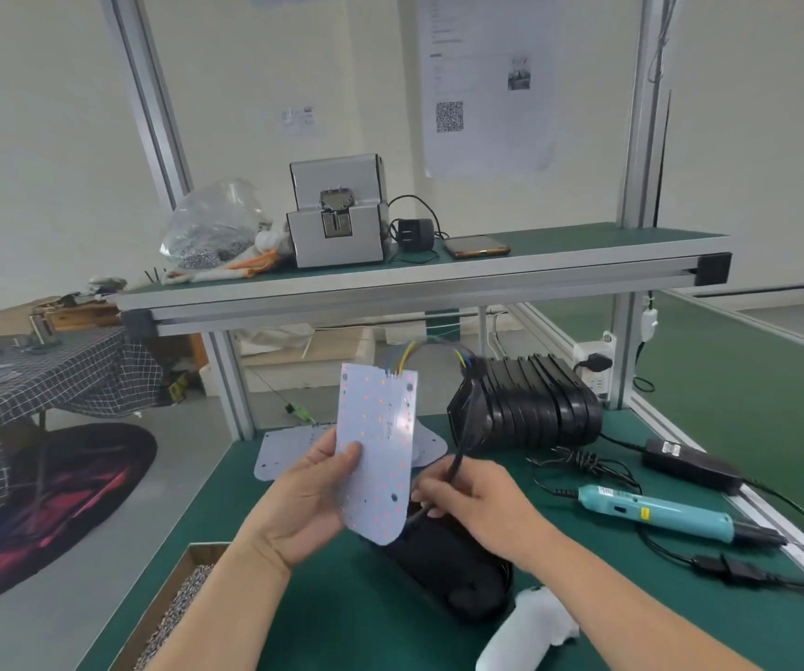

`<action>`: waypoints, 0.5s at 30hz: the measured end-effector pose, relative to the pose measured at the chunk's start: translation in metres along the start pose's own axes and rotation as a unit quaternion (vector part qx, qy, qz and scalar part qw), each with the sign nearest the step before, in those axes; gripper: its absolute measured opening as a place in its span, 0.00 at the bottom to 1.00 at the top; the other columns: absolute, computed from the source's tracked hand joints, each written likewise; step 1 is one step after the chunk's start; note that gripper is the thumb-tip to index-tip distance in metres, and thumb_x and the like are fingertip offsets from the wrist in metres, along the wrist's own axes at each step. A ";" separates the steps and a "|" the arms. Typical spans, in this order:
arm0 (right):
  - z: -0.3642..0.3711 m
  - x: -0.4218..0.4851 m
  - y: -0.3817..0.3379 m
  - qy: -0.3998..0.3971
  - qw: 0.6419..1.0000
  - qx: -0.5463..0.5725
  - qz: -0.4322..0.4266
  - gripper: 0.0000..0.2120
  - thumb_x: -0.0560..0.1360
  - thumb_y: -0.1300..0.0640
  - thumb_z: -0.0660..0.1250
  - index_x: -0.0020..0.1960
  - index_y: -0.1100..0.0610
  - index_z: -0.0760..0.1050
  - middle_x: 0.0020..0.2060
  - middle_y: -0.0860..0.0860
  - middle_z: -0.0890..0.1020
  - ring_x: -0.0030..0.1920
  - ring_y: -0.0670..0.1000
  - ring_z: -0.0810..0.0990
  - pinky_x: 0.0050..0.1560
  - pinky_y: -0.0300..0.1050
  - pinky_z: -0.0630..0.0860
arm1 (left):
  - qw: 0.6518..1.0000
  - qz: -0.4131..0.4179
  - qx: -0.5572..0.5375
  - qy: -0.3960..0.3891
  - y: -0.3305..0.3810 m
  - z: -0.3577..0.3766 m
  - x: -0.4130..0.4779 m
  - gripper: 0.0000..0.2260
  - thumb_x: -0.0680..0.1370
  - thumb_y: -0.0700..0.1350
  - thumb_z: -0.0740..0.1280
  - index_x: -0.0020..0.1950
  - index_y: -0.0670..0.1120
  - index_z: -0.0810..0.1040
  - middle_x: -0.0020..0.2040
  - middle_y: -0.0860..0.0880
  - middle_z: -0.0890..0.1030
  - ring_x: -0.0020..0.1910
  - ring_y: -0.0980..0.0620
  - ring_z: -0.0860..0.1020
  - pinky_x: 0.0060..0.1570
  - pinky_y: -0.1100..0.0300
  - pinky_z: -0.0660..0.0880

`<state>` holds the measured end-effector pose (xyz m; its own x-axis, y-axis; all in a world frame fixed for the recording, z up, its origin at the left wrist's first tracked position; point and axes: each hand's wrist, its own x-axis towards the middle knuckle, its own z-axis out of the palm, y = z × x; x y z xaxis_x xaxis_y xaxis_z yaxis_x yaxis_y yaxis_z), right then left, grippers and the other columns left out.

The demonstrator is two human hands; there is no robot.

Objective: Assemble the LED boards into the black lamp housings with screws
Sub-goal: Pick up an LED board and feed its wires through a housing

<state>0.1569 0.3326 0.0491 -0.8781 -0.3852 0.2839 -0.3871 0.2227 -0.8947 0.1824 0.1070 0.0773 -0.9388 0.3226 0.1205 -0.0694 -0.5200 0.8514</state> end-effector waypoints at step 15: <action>-0.012 -0.011 -0.030 -0.026 0.951 0.273 0.141 0.16 0.79 0.72 0.57 0.64 0.67 0.75 0.52 0.58 0.81 0.47 0.53 0.76 0.46 0.43 0.74 | 0.988 -0.008 -0.153 -0.001 -0.034 0.064 0.013 0.12 0.74 0.44 0.72 0.55 0.40 0.86 0.54 0.42 0.86 0.51 0.46 0.86 0.45 0.54 0.82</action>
<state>0.1749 0.3410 0.0769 -0.9044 -0.4268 0.0021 0.0776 -0.1693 -0.9825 0.1945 0.1791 0.0827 -0.9363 0.3337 0.1092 -0.1833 -0.7298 0.6587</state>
